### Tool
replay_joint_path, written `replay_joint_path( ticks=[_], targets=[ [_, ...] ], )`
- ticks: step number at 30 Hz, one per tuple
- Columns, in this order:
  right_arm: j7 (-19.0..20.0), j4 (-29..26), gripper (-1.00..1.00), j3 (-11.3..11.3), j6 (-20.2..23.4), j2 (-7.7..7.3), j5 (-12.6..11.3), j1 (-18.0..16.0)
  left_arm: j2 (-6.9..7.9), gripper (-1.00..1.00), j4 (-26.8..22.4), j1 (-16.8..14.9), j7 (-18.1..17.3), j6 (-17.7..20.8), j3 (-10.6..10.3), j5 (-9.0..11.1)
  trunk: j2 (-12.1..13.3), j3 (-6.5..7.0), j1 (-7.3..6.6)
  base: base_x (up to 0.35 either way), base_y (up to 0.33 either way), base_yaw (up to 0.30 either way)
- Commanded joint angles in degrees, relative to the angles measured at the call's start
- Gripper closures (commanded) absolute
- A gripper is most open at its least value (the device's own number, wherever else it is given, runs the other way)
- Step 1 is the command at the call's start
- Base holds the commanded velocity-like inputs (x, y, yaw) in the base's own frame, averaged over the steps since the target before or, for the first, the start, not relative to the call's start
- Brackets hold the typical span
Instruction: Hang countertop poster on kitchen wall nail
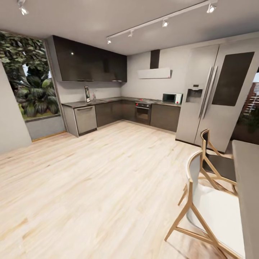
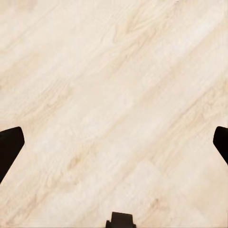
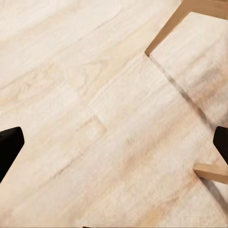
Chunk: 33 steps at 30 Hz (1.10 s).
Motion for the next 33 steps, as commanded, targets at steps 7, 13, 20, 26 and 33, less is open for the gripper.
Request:
replay_joint_path(
  ticks=[7,13,20,26,33],
  targets=[
    [0.0,0.1,-1.00,0.1,-0.1,-0.06,0.4,0.0,-0.04,-1.00,-0.1,0.0,0.0,-0.1,0.0,0.0,0.0,-0.05,0.04,0.320,0.187,0.000],
    [0.0,0.1,-1.00,0.1,0.0,-0.11,0.4,0.0,-0.04,-1.00,0.0,0.0,0.0,-0.1,0.0,0.0,0.0,-0.05,0.04,0.319,0.190,0.000],
    [0.0,0.1,-1.00,0.1,0.0,-0.11,0.4,0.0,-0.05,-1.00,0.0,0.0,0.0,-0.1,0.0,0.0,0.0,-0.05,0.04,0.319,0.190,0.000],
    [0.0,0.1,-1.00,0.1,0.0,-0.12,0.4,0.0,-0.05,-1.00,0.0,0.0,0.0,-0.1,0.0,0.0,0.0,-0.05,0.04,0.319,0.190,0.000],
    [0.0,0.1,-1.00,0.0,0.0,-0.12,0.4,0.0,-0.04,-1.00,0.0,0.0,0.0,-0.1,0.0,0.0,0.0,-0.05,0.04,0.319,0.182,0.000]
  ],
)
